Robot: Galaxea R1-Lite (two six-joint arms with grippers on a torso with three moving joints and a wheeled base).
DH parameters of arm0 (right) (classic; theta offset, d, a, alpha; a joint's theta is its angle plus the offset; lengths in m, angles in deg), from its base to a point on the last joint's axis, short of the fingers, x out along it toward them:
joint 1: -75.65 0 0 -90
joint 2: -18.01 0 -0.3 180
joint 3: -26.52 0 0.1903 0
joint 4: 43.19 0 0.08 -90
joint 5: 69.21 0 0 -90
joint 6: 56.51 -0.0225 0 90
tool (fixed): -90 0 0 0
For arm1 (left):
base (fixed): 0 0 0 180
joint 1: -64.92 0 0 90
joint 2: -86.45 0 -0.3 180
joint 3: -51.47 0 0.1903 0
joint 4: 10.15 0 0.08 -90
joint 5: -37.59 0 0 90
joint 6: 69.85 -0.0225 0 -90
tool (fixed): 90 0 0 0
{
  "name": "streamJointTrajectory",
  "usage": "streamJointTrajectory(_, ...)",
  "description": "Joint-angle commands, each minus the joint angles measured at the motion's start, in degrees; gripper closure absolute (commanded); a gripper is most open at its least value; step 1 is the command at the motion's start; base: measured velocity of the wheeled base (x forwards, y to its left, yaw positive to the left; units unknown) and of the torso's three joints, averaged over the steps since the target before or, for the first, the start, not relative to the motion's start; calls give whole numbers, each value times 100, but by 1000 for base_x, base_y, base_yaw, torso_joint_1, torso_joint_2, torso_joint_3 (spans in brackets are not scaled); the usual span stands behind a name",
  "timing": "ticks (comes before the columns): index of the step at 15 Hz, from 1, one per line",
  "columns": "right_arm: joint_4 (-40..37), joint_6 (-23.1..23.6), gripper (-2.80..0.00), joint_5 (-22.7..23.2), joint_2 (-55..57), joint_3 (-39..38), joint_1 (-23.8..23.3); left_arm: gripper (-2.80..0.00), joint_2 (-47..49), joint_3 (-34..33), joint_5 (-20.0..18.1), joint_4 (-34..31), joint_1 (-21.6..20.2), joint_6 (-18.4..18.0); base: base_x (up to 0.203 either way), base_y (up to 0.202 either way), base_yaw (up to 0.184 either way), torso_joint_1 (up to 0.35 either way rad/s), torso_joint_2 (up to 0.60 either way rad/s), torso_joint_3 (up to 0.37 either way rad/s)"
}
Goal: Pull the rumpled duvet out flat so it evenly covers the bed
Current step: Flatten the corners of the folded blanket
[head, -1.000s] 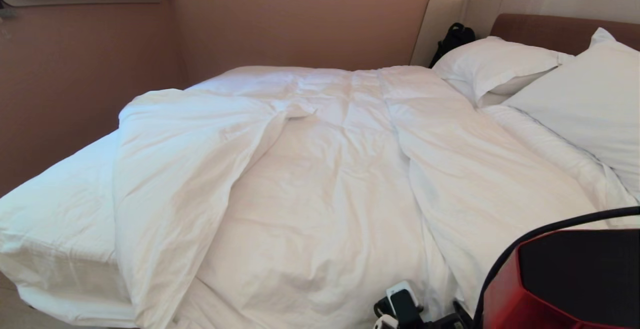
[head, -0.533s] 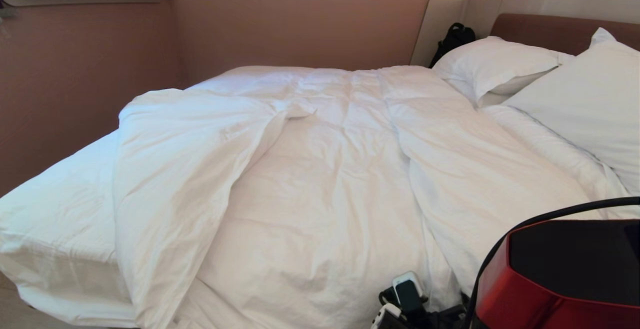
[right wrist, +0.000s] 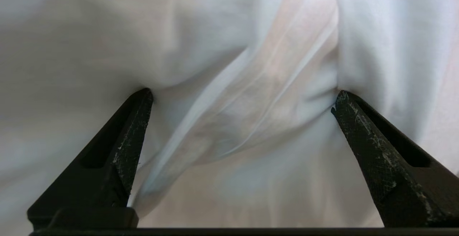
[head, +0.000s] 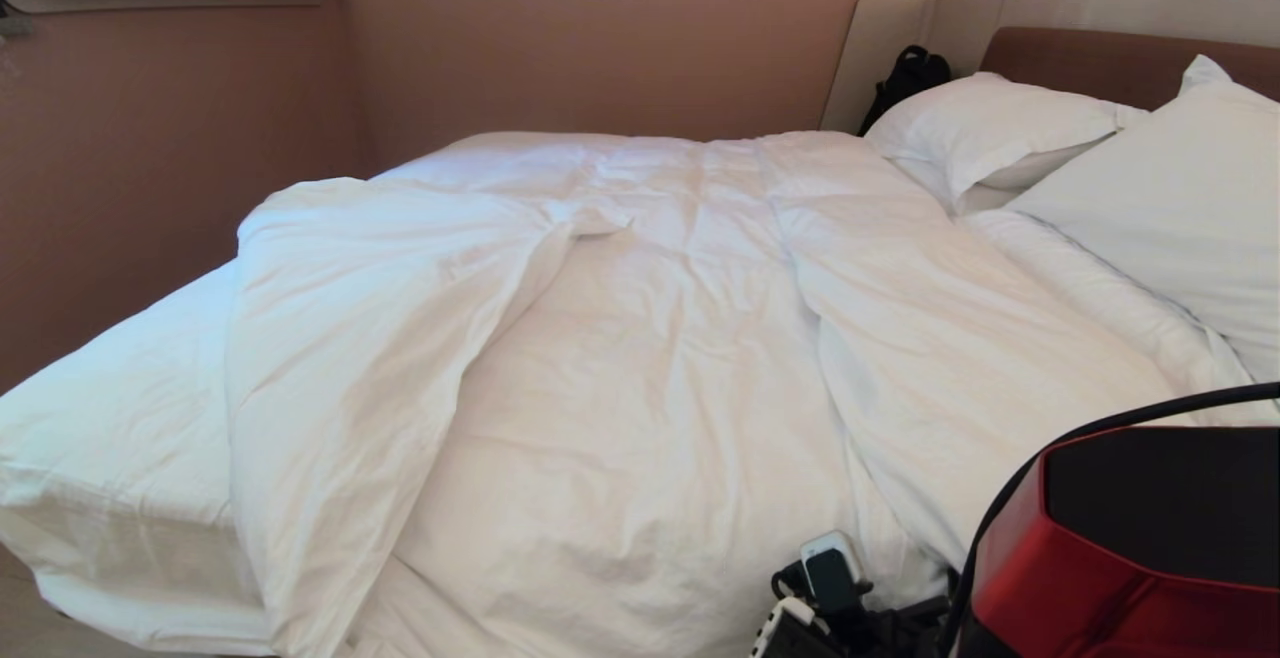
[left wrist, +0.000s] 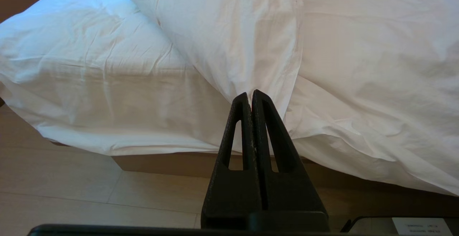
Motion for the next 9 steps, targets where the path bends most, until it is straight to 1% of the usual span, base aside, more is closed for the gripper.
streamJointTrajectory(1,-230,-87,-280,-85,-19,-9,1,0,6,1,-1,-5,-3,-2,0,0,0,0,0,0)
streamJointTrajectory(9,-169,-115,-280,-6,-14,-18,54,0,-2,1,-1,-5,-3,-2,0,0,0,0,0,0)
